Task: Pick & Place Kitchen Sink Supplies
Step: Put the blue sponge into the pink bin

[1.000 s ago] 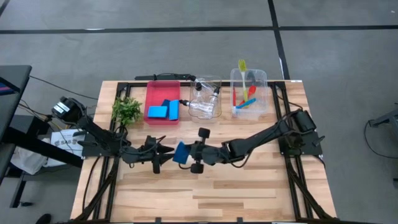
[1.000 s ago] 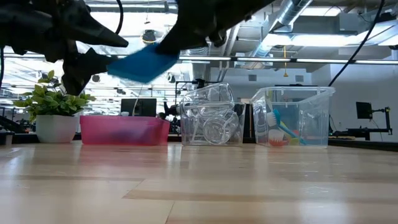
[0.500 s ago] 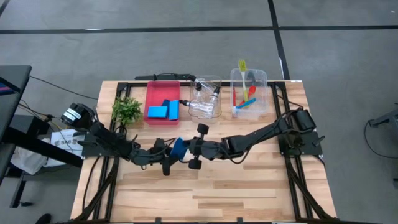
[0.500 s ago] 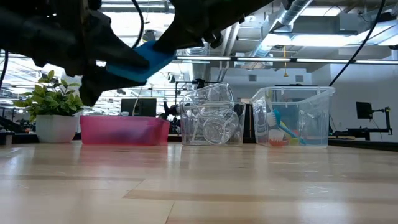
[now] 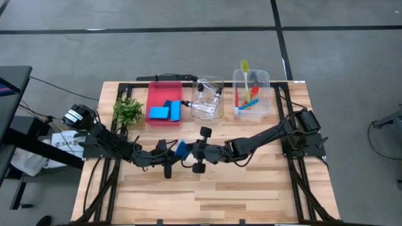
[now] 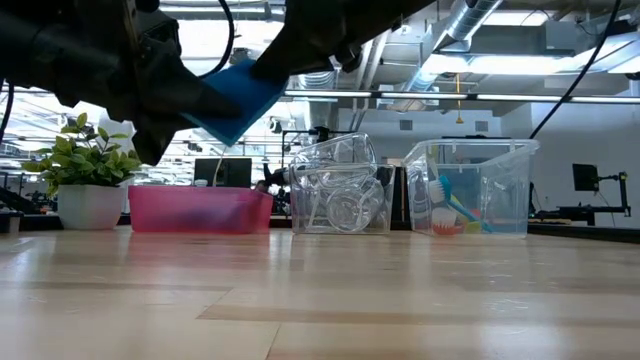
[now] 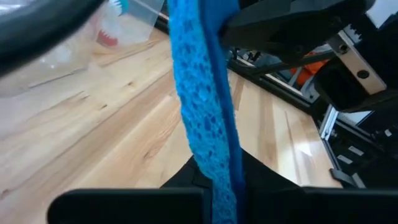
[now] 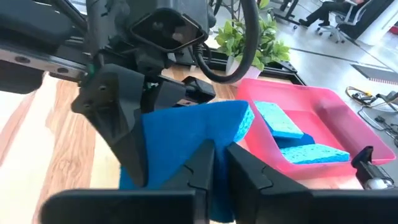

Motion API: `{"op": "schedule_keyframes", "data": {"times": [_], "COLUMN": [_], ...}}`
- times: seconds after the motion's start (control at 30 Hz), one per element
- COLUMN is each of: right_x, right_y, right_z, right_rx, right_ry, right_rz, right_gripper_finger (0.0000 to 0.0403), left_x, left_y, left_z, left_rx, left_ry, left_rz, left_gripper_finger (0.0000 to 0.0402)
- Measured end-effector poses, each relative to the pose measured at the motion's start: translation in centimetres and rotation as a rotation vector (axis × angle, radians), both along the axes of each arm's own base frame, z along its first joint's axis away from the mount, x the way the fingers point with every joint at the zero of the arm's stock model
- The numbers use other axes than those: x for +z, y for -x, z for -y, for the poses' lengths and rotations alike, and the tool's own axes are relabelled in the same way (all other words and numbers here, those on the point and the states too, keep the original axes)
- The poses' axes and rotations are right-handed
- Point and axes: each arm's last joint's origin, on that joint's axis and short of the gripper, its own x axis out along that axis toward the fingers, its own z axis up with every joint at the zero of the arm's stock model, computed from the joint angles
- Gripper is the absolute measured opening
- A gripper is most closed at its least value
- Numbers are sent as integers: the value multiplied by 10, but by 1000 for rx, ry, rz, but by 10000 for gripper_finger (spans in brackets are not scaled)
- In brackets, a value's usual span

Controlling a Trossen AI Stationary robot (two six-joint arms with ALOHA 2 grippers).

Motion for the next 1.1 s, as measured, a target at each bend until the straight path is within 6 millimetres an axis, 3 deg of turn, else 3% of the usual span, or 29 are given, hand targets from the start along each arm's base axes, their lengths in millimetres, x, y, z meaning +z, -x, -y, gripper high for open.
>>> {"op": "schedule_keyframes", "data": {"times": [0.17, 0.33, 0.53, 0.63, 0.8, 0.93, 1.1], "right_x": [0, 11, 25, 38, 47, 47, 47], "right_y": [4, 15, 42, 57, 78, 92, 103], "right_z": [-12, -25, -39, -43, -47, -52, -64], "right_rx": [36, 5, -30, -18, -12, 16, 36], "right_ry": [53, 96, 138, 109, 63, 63, 87], "right_rz": [-17, -3, -51, -43, -80, -137, -152], "right_gripper_finger": [83, 171, 238, 244, 231, 212, 195], "left_x": [5, 25, 56, 71, 81, 81, 68], "left_y": [1, 6, 23, 32, 43, 45, 44], "left_z": [-1, -5, -25, -40, -72, -101, -138], "left_rx": [0, 21, 255, 365, 593, 707, 693], "left_ry": [-40, -104, -269, -346, -461, -494, -437], "left_rz": [10, 65, 61, 46, -60, -134, -239], "left_gripper_finger": [10, 10, 11, 10, 11, 11, 12]}}
